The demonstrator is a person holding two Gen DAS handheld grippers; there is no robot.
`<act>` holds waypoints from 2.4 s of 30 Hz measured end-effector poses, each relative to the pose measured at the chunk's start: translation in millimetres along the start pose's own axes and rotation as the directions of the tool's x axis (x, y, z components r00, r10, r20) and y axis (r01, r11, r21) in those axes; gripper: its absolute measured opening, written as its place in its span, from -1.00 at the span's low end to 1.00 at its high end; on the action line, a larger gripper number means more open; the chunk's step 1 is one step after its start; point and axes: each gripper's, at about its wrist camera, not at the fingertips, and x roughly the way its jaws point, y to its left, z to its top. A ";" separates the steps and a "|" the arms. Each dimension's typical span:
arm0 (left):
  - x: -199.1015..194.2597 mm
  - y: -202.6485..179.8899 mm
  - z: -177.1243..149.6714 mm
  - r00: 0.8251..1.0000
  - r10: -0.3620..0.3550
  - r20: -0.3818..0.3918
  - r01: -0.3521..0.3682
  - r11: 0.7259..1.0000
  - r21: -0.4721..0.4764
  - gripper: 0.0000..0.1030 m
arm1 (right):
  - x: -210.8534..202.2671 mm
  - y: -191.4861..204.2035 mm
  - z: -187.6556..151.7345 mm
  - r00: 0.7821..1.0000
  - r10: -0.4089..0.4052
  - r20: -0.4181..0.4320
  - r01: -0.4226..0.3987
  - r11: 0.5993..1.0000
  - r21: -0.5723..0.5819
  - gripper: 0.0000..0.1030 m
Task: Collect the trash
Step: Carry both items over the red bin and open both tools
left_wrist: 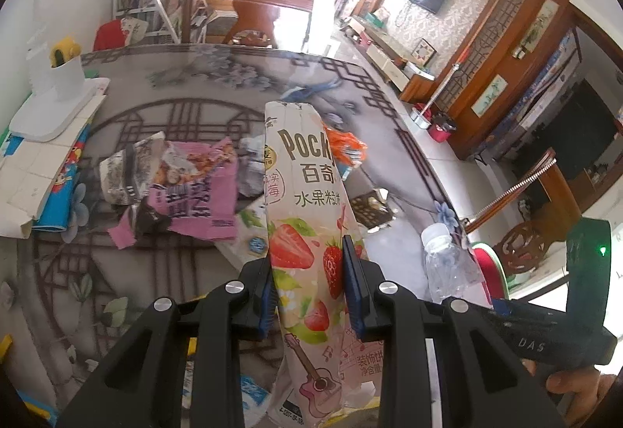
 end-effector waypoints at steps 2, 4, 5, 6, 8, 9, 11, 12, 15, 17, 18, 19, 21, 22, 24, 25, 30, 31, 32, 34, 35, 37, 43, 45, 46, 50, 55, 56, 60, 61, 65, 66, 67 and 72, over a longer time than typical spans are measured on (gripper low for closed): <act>0.7 -8.8 -2.8 1.000 -0.008 -0.006 0.009 1.000 0.013 -0.48 | -7.0 -5.1 -0.4 1.000 -0.001 0.015 0.001 1.000 0.011 0.03; 1.4 -17.4 -5.4 1.000 -0.014 -0.011 0.015 1.000 0.023 -0.48 | -14.5 -12.5 -1.9 1.000 0.002 0.028 -0.003 1.000 0.028 0.03; 1.7 -22.1 -6.8 1.000 -0.019 -0.012 0.020 0.999 0.029 -0.48 | -20.5 -18.1 -3.2 0.999 0.006 0.036 -0.008 0.999 0.044 0.03; 1.7 -26.2 -7.1 1.000 -0.024 -0.013 0.024 0.999 0.033 -0.48 | -23.0 -21.9 -3.6 0.999 0.008 0.041 -0.010 0.998 0.056 0.03; 3.4 -34.5 -9.0 0.999 -0.036 -0.018 0.037 0.999 0.038 -0.48 | -29.8 -28.5 -4.1 0.998 0.003 0.055 -0.007 0.997 0.073 0.03; 4.1 -39.5 -10.7 0.999 -0.042 -0.021 0.043 0.998 0.042 -0.48 | -36.1 -32.8 -4.6 0.998 -0.003 0.067 -0.002 0.997 0.079 0.03; 7.4 -48.2 -12.6 0.998 -0.052 -0.030 0.054 0.997 0.056 -0.48 | -44.1 -39.2 -4.8 0.996 -0.013 0.085 0.005 0.996 0.088 0.03; 9.9 -55.0 -13.0 0.998 -0.060 -0.036 0.062 0.996 0.066 -0.48 | -49.7 -43.5 -5.7 0.995 -0.017 0.096 0.008 0.996 0.094 0.03; 19.1 -77.7 -13.1 0.995 -0.083 -0.053 0.087 0.991 0.097 -0.48 | -64.3 -57.7 -9.2 0.992 -0.033 0.124 0.019 0.994 0.109 0.03; 26.2 -93.2 -13.3 0.993 -0.097 -0.065 0.104 0.988 0.118 -0.48 | -71.2 -68.9 -11.4 0.990 -0.040 0.135 0.024 0.992 0.124 0.03; 32.3 -105.3 -13.2 0.991 -0.109 -0.078 0.119 0.984 0.132 -0.48 | -76.2 -77.1 -13.4 0.989 -0.046 0.141 0.026 0.990 0.138 0.03; 34.7 -112.3 -14.2 0.990 -0.116 -0.085 0.127 0.982 0.142 -0.48 | -80.9 -85.4 -15.3 0.988 -0.052 0.147 0.029 0.988 0.152 0.03; 42.1 -133.0 -15.7 0.986 -0.130 -0.100 0.146 0.974 0.172 -0.48 | -89.0 -100.2 -19.2 0.985 -0.066 0.158 0.038 0.983 0.177 0.03; 45.5 -142.7 -16.7 0.985 -0.137 -0.107 0.155 0.971 0.184 -0.48 | -92.4 -108.1 -20.7 0.984 -0.073 0.163 0.041 0.981 0.189 0.03; 52.2 -164.1 -19.4 0.981 -0.153 -0.123 0.176 0.962 0.208 -0.48 | -102.7 -128.5 -24.1 0.980 -0.090 0.177 0.049 0.973 0.224 0.03; 54.6 -172.6 -20.7 0.979 -0.158 -0.128 0.183 0.959 0.218 -0.48 | -106.6 -136.5 -25.3 0.978 -0.098 0.182 0.053 0.970 0.238 0.03; 67.1 -220.0 -27.0 0.972 -0.179 -0.151 0.215 0.938 0.270 -0.48 | -129.9 -181.5 -29.8 0.967 -0.131 0.218 0.062 0.952 0.298 0.03; 69.6 -228.4 -27.7 0.971 -0.181 -0.155 0.219 0.935 0.278 -0.48 | -134.5 -192.3 -30.8 0.965 -0.135 0.225 0.060 0.948 0.311 0.03; 71.2 -234.5 -28.3 0.970 -0.182 -0.159 0.222 0.933 0.284 -0.48 | -137.1 -198.4 -31.6 0.964 -0.137 0.228 0.059 0.946 0.319 0.03; 78.1 -250.8 -30.2 0.968 -0.184 -0.169 0.228 0.927 0.298 -0.48 | -143.0 -215.9 -33.6 0.962 -0.142 0.235 0.056 0.939 0.340 0.03; 82.3 -260.4 -31.5 0.967 -0.185 -0.175 0.232 0.924 0.305 -0.48 | -145.7 -223.8 -34.3 0.961 -0.145 0.237 0.055 0.935 0.349 0.03; 88.9 -276.6 -32.1 0.965 -0.188 -0.183 0.239 0.919 0.313 -0.48 | -152.0 -240.1 -35.6 0.958 -0.154 0.241 0.056 0.928 0.369 0.03; 108.5 -327.6 -42.1 0.956 -0.204 -0.210 0.270 0.892 0.362 -0.48 | -172.7 -289.0 -38.9 0.947 -0.181 0.267 0.058 0.909 0.412 0.03; 116.9 -343.6 -47.4 0.951 -0.208 -0.230 0.283 0.884 0.372 -0.48 | -175.2 -304.2 -39.1 0.947 -0.185 0.264 0.057 0.903 0.427 0.03; 121.6 -351.9 -49.9 0.947 -0.210 -0.242 0.291 0.880 0.376 -0.48 | -176.3 -310.4 -39.0 0.947 -0.186 0.264 0.055 0.899 0.434 0.03; 137.1 -375.8 -59.2 0.940 -0.207 -0.272 0.305 0.866 0.395 -0.48 | -177.9 -332.8 -37.5 0.948 -0.171 0.268 0.031 0.889 0.457 0.03; 158.1 -396.6 -65.3 0.930 -0.185 -0.318 0.310 0.861 0.404 -0.45 | -171.3 -344.8 -31.5 0.953 -0.147 0.264 0.012 0.891 0.453 0.03; 160.1 -399.4 -65.6 0.929 -0.184 -0.322 0.311 0.860 0.405 -0.40 | -169.8 -347.3 -30.2 0.954 -0.141 0.264 0.007 0.892 0.452 0.03; 157.0 -402.7 -61.4 0.936 -0.201 -0.288 0.308 0.865 0.397 0.36 | -163.1 -355.5 -26.8 0.956 -0.130 0.263 -0.007 0.887 0.463 0.25; 155.8 -402.3 -60.5 0.936 -0.206 -0.287 0.311 0.865 0.394 0.36 | -163.2 -357.2 -26.8 0.954 -0.135 0.267 -0.005 0.885 0.466 0.26; 150.7 -400.5 -59.4 0.940 -0.201 -0.275 0.301 0.868 0.395 0.36 | -163.9 -360.9 -27.0 0.954 -0.137 0.268 -0.008 0.880 0.475 0.26; 148.3 -398.0 -59.1 0.942 -0.201 -0.270 0.298 0.870 0.392 0.36 | -164.1 -361.0 -27.2 0.953 -0.136 0.270 -0.010 0.879 0.477 0.26; 146.8 -396.3 -59.1 0.943 -0.200 -0.267 0.296 0.872 0.390 0.36 | -164.0 -360.9 -27.4 0.953 -0.136 0.270 -0.011 0.878 0.479 0.26; 137.6 -382.2 -58.6 0.946 -0.197 -0.257 0.286 0.881 0.377 0.36 | -161.0 -355.4 -27.7 0.955 -0.128 0.267 -0.017 0.876 0.481 0.26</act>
